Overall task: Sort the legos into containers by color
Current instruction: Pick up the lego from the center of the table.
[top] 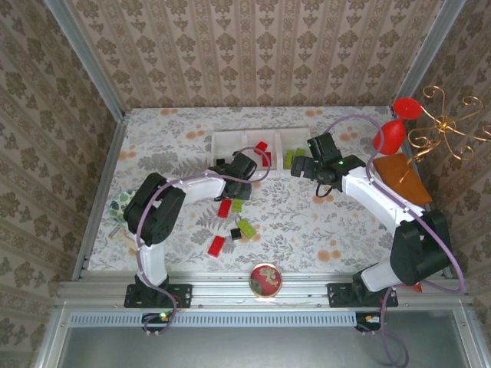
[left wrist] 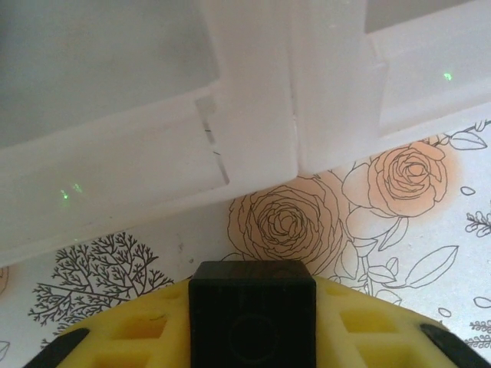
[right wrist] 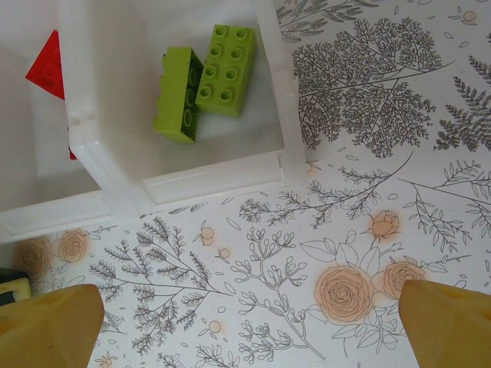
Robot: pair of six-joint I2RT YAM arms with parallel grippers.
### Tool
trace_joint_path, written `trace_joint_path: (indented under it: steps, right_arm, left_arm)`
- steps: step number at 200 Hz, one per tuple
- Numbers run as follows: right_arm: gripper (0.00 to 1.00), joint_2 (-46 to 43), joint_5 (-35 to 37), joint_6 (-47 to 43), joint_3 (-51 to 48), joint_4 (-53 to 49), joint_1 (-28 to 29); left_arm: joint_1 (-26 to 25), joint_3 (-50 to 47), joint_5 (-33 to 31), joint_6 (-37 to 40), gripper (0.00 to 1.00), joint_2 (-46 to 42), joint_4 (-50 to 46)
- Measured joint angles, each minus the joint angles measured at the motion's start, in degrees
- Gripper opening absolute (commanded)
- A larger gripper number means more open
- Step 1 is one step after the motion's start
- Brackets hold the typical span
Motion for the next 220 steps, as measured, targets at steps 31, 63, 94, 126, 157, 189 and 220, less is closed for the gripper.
trace_joint_path:
  steps: [31,63,94,126,157,189,220]
  right_arm:
    - [1.0,0.0,-0.02,0.0,0.0,0.0,0.2]
    - [1.0,0.0,-0.02,0.0,0.0,0.0,0.2]
    - [1.0,0.0,-0.02,0.0,0.0,0.0,0.22]
    - [1.0,0.0,-0.02,0.0,0.0,0.0,0.26]
    - [1.0,0.0,-0.02,0.0,0.0,-0.02,0.57]
    - [1.0,0.0,0.0,0.0,0.0,-0.02,0.66]
    - [1.0,0.0,-0.02,0.0,0.0,-0.02,0.98]
  left_arm:
    - [0.0,0.0,0.0,0.17,0.23,0.0,0.07]
    - [-0.07,-0.02,-0.13,0.17,0.19,-0.07,0.07]
    - [-0.07,-0.07,-0.15,0.15,0.16,-0.83,0.07]
    - [-0.07,-0.52,-0.17,0.15,0.14,-3.54,0.15]
    - [-0.07,-1.05,-0.17,0.13,0.13,-6.49,0.33]
    - [-0.07,-2.12,-0.22,0.07,0.12,-8.74,0.31]
    - [-0.07,-2.71,-0.66,0.0,0.12,-10.27,0.31]
